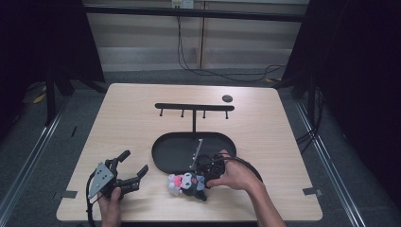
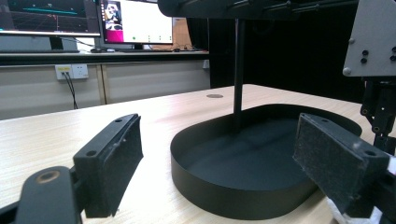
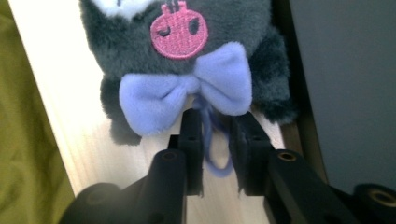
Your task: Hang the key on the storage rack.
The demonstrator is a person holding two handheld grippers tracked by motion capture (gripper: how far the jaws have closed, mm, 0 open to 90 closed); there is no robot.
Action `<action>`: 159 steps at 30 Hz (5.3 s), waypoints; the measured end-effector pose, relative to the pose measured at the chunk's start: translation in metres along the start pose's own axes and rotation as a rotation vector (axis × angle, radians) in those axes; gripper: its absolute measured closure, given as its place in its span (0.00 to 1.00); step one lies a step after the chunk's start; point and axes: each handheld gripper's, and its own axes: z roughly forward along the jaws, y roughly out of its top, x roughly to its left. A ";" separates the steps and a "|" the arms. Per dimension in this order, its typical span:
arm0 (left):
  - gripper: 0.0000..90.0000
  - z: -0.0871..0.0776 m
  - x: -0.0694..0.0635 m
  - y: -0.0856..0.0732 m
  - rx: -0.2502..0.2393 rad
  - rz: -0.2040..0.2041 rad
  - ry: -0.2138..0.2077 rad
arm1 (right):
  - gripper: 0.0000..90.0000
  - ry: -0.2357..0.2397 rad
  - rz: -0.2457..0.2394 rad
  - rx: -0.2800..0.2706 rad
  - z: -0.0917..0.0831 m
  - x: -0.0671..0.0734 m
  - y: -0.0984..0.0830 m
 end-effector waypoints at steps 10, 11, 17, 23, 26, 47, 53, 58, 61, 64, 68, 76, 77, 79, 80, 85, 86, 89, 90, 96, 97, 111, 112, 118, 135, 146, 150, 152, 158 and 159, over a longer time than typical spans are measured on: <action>0.17 0.000 0.000 0.000 0.000 0.001 0.000 | 0.82 -0.008 -0.020 0.020 0.003 0.000 0.013; 0.17 0.000 0.000 0.000 0.000 0.000 0.000 | 0.82 -0.009 -0.029 0.035 0.003 0.001 0.015; 0.17 0.000 0.000 0.000 0.000 0.000 0.000 | 0.91 0.000 -0.047 0.054 0.008 0.004 0.022; 0.17 0.000 0.000 0.000 0.000 0.000 0.000 | 0.96 0.030 -0.045 0.078 0.010 0.005 0.028; 0.17 0.000 0.000 0.000 0.000 0.000 0.000 | 0.97 0.039 -0.046 0.090 0.011 0.004 0.029; 0.17 0.000 0.000 0.000 0.000 0.000 0.000 | 0.97 0.010 -0.039 0.072 -0.027 0.003 0.028; 0.17 0.000 0.000 0.000 0.000 -0.001 0.002 | 0.97 0.022 -0.024 0.063 -0.045 0.002 0.030; 0.17 0.000 0.000 0.000 0.000 0.000 0.000 | 0.97 0.013 -0.021 0.054 -0.057 0.001 0.032; 0.17 0.000 0.000 0.000 0.000 0.000 0.000 | 0.97 -0.015 -0.033 0.030 -0.065 0.001 0.033; 0.17 0.000 0.000 0.000 0.000 0.000 0.000 | 0.97 -0.016 -0.042 0.025 -0.071 0.002 0.034; 0.17 0.000 0.000 0.000 0.000 0.000 0.000 | 0.97 -0.030 -0.064 0.029 -0.078 0.005 0.036; 0.17 0.000 0.000 0.000 0.000 0.000 0.000 | 0.97 -0.034 -0.094 0.047 -0.091 0.010 0.047; 0.17 0.000 0.000 0.000 0.000 0.000 0.000 | 0.97 -0.035 -0.102 0.044 -0.092 0.010 0.048; 0.17 0.000 0.000 0.000 0.000 0.000 0.000 | 0.97 -0.034 -0.104 0.039 -0.095 0.010 0.051; 0.17 0.000 0.000 0.000 0.000 0.000 0.000 | 0.97 -0.033 -0.105 0.048 -0.097 0.009 0.052; 0.17 0.000 0.000 0.000 0.000 0.000 0.000 | 0.97 -0.039 -0.108 0.039 -0.099 0.007 0.056; 0.17 0.000 0.000 0.000 0.000 0.000 0.000 | 0.97 -0.039 -0.112 0.031 -0.099 0.007 0.057; 0.17 0.000 0.000 0.000 0.000 0.000 0.000 | 0.97 -0.037 -0.124 0.026 -0.102 0.007 0.060; 0.17 0.000 0.000 0.000 0.000 0.000 0.000 | 0.97 -0.033 -0.121 0.027 -0.104 0.007 0.061; 0.17 0.000 0.000 0.000 0.000 0.000 0.000 | 0.97 -0.032 -0.123 0.027 -0.115 0.001 0.067; 0.17 0.000 0.000 0.000 0.000 0.000 0.000 | 0.97 -0.042 -0.120 0.025 -0.117 -0.001 0.068; 0.17 0.000 0.000 0.000 0.000 0.001 0.000 | 0.97 -0.074 -0.094 0.051 -0.139 -0.021 0.080; 0.17 0.000 0.000 0.000 0.000 0.001 0.000 | 0.97 -0.075 -0.084 0.062 -0.141 -0.023 0.080; 0.17 0.000 0.000 0.000 0.002 0.003 -0.001 | 0.97 -0.055 -0.062 0.034 -0.150 -0.040 0.079; 0.17 0.000 0.000 0.000 -0.004 -0.007 0.000 | 0.97 -0.051 -0.057 0.061 -0.153 -0.068 0.101; 0.17 0.000 0.000 0.000 -0.004 -0.003 0.000 | 0.97 -0.060 -0.041 0.065 -0.159 -0.078 0.104; 0.17 0.000 0.000 0.000 -0.003 -0.003 -0.001 | 0.97 -0.069 -0.045 0.050 -0.161 -0.080 0.106; 0.17 0.000 0.000 0.000 -0.002 -0.003 -0.004 | 0.97 -0.074 -0.037 0.055 -0.163 -0.083 0.106; 0.17 0.000 0.000 0.000 -0.003 -0.003 -0.005 | 0.96 -0.068 -0.020 0.054 -0.164 -0.091 0.104; 0.17 0.000 0.000 0.000 -0.003 -0.004 -0.006 | 0.97 -0.069 -0.023 0.057 -0.165 -0.092 0.104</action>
